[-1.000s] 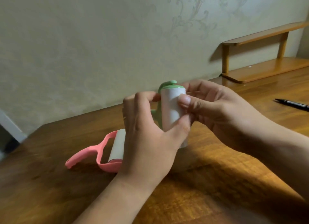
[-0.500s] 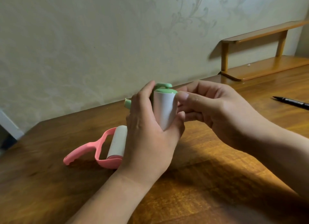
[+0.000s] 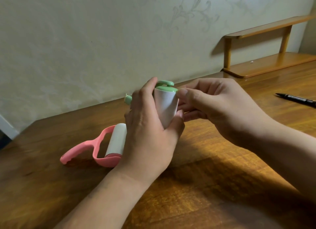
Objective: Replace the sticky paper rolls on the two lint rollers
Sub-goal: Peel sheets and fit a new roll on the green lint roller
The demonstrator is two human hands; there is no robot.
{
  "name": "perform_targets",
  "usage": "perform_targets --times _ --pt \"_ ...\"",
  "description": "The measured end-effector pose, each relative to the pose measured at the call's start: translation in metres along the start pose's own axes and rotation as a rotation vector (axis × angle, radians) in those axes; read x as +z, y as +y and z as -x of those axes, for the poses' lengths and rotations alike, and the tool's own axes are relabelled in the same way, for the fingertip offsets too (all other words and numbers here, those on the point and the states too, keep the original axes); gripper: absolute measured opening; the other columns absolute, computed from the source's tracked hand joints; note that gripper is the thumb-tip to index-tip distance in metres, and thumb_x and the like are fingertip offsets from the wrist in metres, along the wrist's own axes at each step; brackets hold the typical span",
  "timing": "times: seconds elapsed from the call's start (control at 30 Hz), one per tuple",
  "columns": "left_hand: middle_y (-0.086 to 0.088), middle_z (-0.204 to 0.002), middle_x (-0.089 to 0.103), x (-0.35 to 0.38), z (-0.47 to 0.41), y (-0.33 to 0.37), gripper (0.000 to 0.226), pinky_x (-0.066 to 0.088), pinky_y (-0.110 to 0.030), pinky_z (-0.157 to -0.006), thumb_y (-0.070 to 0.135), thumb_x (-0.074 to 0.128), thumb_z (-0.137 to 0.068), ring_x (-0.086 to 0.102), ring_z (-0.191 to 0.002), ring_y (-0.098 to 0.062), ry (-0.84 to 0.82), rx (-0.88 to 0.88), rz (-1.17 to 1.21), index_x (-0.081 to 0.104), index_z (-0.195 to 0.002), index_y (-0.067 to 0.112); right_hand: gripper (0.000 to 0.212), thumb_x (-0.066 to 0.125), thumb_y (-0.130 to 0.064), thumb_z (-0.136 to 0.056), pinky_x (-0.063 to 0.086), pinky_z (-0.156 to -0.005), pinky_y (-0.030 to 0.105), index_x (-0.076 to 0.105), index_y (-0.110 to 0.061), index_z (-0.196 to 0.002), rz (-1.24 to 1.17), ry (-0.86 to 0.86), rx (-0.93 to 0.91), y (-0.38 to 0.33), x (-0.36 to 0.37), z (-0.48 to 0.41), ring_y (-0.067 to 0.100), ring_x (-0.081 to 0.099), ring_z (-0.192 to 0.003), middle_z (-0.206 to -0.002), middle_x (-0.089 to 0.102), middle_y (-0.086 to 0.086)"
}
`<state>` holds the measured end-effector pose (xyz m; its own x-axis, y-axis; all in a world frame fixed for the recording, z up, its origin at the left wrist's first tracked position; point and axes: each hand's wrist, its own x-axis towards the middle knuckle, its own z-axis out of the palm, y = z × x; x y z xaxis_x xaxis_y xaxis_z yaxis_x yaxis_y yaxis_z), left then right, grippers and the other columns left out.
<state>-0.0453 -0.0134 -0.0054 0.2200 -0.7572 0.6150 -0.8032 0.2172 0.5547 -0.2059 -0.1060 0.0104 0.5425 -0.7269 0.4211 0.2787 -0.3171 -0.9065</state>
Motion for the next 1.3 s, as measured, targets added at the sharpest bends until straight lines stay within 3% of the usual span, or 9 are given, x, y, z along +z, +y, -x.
perform_targets --times 0.23,0.33,0.47,0.57,0.63,0.77,0.9,1.03,1.3 --pt "0.014 -0.16 0.041 -0.0001 -0.0004 0.0001 0.085 0.049 -0.055 -0.12 0.051 0.066 -0.092 0.043 -0.15 -0.019 -0.036 -0.009 0.0 0.024 -0.165 0.041 0.015 0.071 -0.018 -0.101 0.066 -0.071 0.028 0.081 -0.008 -0.096 0.132 0.085 -0.023 -0.0009 0.0028 0.0035 0.023 0.08 -0.078 -0.091 0.082 0.018" --pt "0.013 -0.161 0.042 0.0017 0.0006 0.0023 0.082 0.051 -0.055 -0.118 0.054 0.065 -0.091 0.045 -0.15 -0.021 -0.046 -0.01 -0.004 0.023 -0.161 0.046 0.019 0.064 -0.008 -0.104 0.07 -0.076 0.037 0.081 -0.003 -0.097 0.21 0.151 -0.046 0.0037 0.0029 0.0032 0.028 0.082 -0.082 -0.088 0.083 0.015" --pt "0.011 -0.159 0.048 0.0002 0.0 0.0026 0.076 0.056 -0.058 -0.11 0.057 0.065 -0.093 0.058 -0.139 -0.027 -0.023 -0.024 0.027 0.027 -0.158 0.047 0.023 0.06 -0.004 -0.106 0.069 -0.079 0.036 0.082 -0.004 -0.101 0.195 0.121 -0.057 0.0049 0.0023 0.0024 0.03 0.082 -0.088 -0.093 0.084 0.015" --pt "0.014 -0.156 0.047 -0.0026 -0.0005 0.002 0.075 0.061 -0.061 -0.102 0.061 0.066 -0.093 0.062 -0.133 -0.031 -0.021 -0.047 0.053 0.027 -0.157 0.052 0.022 0.061 -0.009 -0.108 0.069 -0.087 0.044 0.083 -0.008 -0.109 0.211 0.071 -0.066 0.0059 0.0039 0.0036 0.032 0.081 -0.094 -0.098 0.084 0.015" --pt "0.013 -0.158 0.045 -0.0032 0.0002 0.0016 0.08 0.06 -0.06 -0.104 0.062 0.066 -0.091 0.058 -0.139 -0.027 -0.024 -0.05 0.06 0.025 -0.159 0.05 0.02 0.063 -0.016 -0.109 0.068 -0.088 0.042 0.083 -0.013 -0.112 0.207 0.053 -0.064 0.0057 0.0046 0.0044 0.029 0.081 -0.094 -0.099 0.084 0.013" --pt "0.01 -0.162 0.044 -0.0017 0.0 -0.0008 0.082 0.058 -0.057 -0.108 0.053 0.065 -0.093 0.053 -0.145 -0.025 -0.009 -0.029 0.041 0.024 -0.164 0.043 0.02 0.067 -0.03 -0.108 0.069 -0.084 0.039 0.082 -0.017 -0.111 0.282 0.078 -0.102 0.0048 0.0045 0.006 0.017 0.081 -0.089 -0.096 0.084 0.005" --pt "0.012 -0.162 0.045 -0.0009 -0.0011 -0.0023 0.083 0.056 -0.056 -0.113 0.053 0.066 -0.092 0.049 -0.149 -0.023 0.004 -0.021 0.002 0.026 -0.164 0.041 0.022 0.068 -0.038 -0.105 0.068 -0.074 0.046 0.08 -0.019 -0.106 0.422 0.118 -0.169 0.0052 0.0055 0.0091 0.017 0.08 -0.084 -0.09 0.082 -0.001" --pt "0.024 -0.156 0.04 -0.0024 -0.0009 -0.0032 0.082 0.051 -0.055 -0.118 0.053 0.067 -0.09 0.042 -0.153 -0.02 -0.018 -0.017 -0.031 0.024 -0.161 0.047 0.025 0.065 -0.038 -0.108 0.066 -0.07 0.05 0.08 -0.019 -0.102 0.524 0.112 -0.206 0.0037 0.0029 0.0092 0.016 0.079 -0.08 -0.085 0.081 -0.001" --pt "0.016 -0.164 0.042 -0.005 -0.0012 -0.0026 0.082 0.048 -0.05 -0.119 0.047 0.072 -0.095 0.042 -0.153 -0.02 -0.078 -0.045 -0.05 0.024 -0.16 0.049 0.027 0.062 -0.034 -0.109 0.067 -0.069 0.045 0.081 -0.019 -0.097 0.65 0.093 -0.193 0.0007 -0.003 0.0055 0.013 0.079 -0.078 -0.084 0.081 -0.005"
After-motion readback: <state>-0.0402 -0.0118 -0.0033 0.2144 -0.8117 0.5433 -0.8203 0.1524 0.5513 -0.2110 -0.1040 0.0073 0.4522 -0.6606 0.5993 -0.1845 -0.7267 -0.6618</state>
